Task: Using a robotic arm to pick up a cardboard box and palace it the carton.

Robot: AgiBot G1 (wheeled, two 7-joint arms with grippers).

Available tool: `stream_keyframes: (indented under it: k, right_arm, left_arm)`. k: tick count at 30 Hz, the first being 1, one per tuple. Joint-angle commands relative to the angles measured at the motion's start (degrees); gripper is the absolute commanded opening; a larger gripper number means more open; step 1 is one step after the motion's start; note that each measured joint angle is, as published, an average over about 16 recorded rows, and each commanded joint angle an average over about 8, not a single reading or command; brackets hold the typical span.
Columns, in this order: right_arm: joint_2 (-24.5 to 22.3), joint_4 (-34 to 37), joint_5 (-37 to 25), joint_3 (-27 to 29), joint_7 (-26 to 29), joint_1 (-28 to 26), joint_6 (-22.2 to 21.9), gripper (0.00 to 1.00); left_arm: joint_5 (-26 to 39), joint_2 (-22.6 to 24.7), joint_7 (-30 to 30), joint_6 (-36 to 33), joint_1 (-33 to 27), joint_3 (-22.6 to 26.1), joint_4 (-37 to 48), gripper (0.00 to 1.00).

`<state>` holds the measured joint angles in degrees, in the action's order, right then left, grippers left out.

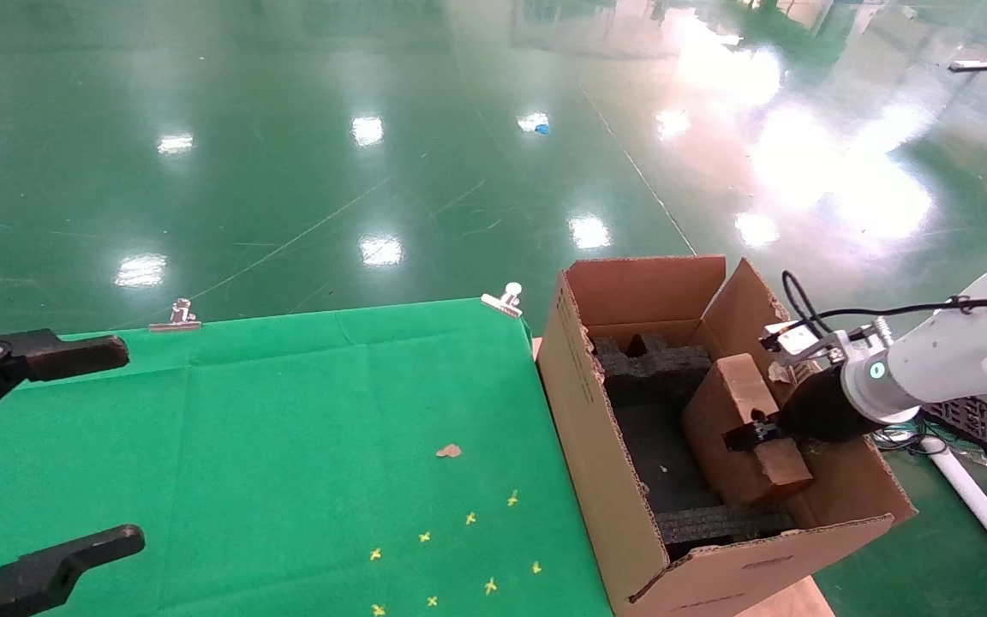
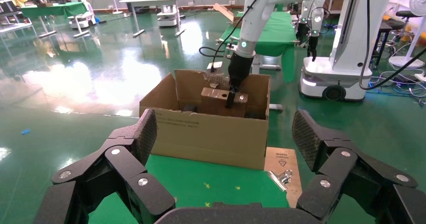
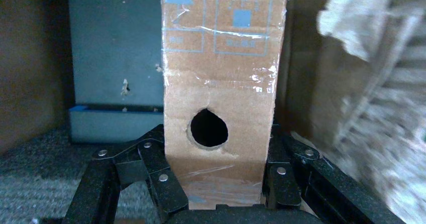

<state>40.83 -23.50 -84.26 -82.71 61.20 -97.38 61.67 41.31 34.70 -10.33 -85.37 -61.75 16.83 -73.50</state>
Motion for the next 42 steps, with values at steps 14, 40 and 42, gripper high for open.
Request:
stream_keyframes:
  k: [14,40,42]
  right_arm:
    - [4.58,9.45,0.79,0.39,-5.82,0.97,-1.59,1.0]
    - [6.66,14.04,1.09,1.18,-12.13,-6.25,-0.16,1.0]
    - [6.13,13.17,1.2,1.44,-13.24,-8.62,0.33,1.0]
  left_arm:
    - [-0.03,-0.02,0.03,0.02,-0.01,0.05,0.0,1.0]
    - [-0.09,-0.06,0.07,0.06,-0.03,0.14,0.0,1.0]
    - [-0.1,-0.06,0.07,0.06,-0.03,0.14,0.0,1.0]
